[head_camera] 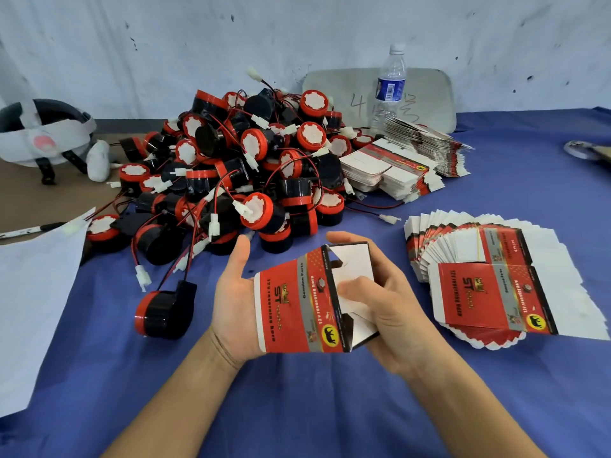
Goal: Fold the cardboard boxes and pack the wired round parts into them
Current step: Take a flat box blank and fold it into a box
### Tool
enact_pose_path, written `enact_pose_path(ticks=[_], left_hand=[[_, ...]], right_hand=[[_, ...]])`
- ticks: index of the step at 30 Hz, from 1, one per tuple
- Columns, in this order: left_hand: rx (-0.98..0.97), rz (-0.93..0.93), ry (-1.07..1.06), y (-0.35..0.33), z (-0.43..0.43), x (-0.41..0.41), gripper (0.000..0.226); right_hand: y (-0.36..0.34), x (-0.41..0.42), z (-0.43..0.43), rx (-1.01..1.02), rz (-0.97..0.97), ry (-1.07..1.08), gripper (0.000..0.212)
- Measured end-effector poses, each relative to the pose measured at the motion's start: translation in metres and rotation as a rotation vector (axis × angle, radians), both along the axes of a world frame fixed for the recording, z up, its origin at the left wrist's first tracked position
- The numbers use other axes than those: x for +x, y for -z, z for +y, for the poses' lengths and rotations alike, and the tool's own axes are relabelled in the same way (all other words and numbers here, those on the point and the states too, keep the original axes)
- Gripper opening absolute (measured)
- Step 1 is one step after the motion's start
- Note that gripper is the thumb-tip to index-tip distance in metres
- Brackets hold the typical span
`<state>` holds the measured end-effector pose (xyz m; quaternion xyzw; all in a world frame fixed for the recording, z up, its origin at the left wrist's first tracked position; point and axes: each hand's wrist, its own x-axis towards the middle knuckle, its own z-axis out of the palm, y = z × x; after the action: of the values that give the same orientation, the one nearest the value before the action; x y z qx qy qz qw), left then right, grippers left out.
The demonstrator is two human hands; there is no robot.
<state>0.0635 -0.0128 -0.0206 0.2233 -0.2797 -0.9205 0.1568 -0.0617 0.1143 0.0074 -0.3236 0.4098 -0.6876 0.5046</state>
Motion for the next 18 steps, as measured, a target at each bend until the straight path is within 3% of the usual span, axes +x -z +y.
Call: enact_pose_path(ticks=[1,2,3,5,9,13,18], left_hand=[[0.171,0.096,0.056,-0.001,-0.0014,0.001,0.1],[0.222,0.253,0.187,-0.0062,-0.0021,0.0011,0.094],[0.173,0.181,0.176,-0.0056,-0.0032,0.0028,0.093],[0.119,0.214,0.202,-0.0034,-0.0005,0.0016,0.092],[0.199,0.336,0.269,-0.0058,0.0018,0.0021,0.087],[0.107,0.311,0.138,-0.0077,-0.0022,0.0044,0.062],[0.043,0.308,0.096,-0.0053,-0.0026,0.0072,0.068]], right_hand=[[0.0001,0.0,0.0002,0.001,0.023,0.006,0.049],[-0.0003,0.0,0.0002,0.004,0.045,0.008,0.049],[-0.0005,-0.0003,0.0005,0.002,0.065,0.006,0.049],[-0.0007,-0.0007,0.001,-0.012,0.105,-0.005,0.049],[0.0,-0.0006,0.0025,-0.062,0.158,-0.036,0.051],[-0.0018,-0.0025,0.0048,-0.077,-0.102,-0.067,0.042],[-0.001,-0.0047,0.0032,-0.116,-0.16,-0.015,0.047]])
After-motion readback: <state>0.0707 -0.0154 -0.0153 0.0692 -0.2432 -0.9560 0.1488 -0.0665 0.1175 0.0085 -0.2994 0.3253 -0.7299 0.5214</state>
